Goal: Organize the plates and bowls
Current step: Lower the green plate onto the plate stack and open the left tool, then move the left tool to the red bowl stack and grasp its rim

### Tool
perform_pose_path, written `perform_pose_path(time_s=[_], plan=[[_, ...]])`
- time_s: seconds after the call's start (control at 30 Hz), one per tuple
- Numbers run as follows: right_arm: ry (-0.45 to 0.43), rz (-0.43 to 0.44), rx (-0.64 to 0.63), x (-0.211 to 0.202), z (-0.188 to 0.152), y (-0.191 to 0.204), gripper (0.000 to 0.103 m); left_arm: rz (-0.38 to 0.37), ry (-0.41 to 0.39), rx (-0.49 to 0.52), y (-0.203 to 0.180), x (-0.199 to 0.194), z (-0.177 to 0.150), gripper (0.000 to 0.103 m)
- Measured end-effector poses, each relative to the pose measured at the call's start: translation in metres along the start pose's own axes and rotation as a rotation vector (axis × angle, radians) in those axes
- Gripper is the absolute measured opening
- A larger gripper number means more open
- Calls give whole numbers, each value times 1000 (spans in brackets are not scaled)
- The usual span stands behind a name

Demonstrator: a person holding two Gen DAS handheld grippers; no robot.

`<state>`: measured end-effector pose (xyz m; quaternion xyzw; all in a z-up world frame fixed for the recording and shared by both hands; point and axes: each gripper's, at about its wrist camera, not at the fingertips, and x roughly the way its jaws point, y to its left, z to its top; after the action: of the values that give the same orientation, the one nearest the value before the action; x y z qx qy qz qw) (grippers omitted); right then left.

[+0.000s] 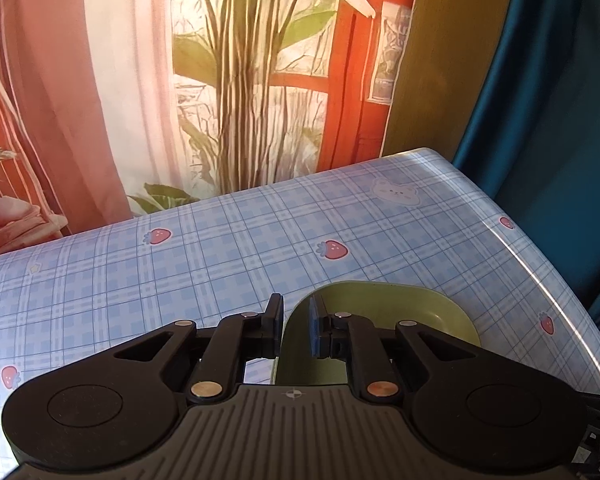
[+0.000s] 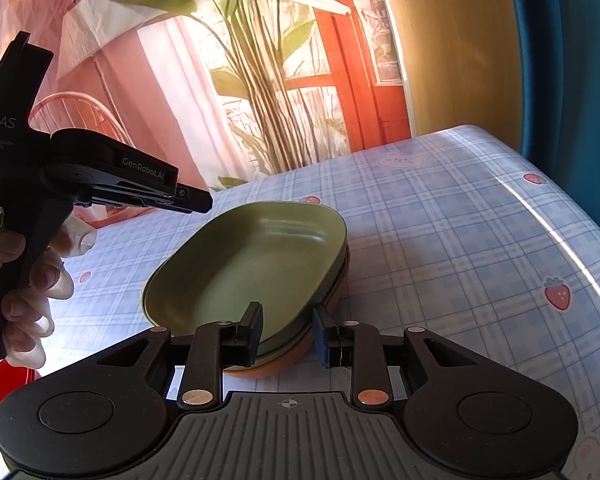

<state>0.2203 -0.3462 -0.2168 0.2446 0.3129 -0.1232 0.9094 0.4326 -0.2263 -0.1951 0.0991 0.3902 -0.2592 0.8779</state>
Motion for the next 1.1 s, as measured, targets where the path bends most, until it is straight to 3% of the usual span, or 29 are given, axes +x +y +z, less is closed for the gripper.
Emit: perform_pose_path(time_s=[0.23, 0.73, 1.1], plan=[[-9, -32, -2, -13, -1, 4, 31, 26, -21, -7, 4, -23, -7, 34], [-27, 4, -97, -51, -7, 58, 31, 82, -55, -90, 53, -116, -58, 34], [43, 99, -176, -43, -28, 119, 31, 154, -28, -193, 117, -166, -107, 34]])
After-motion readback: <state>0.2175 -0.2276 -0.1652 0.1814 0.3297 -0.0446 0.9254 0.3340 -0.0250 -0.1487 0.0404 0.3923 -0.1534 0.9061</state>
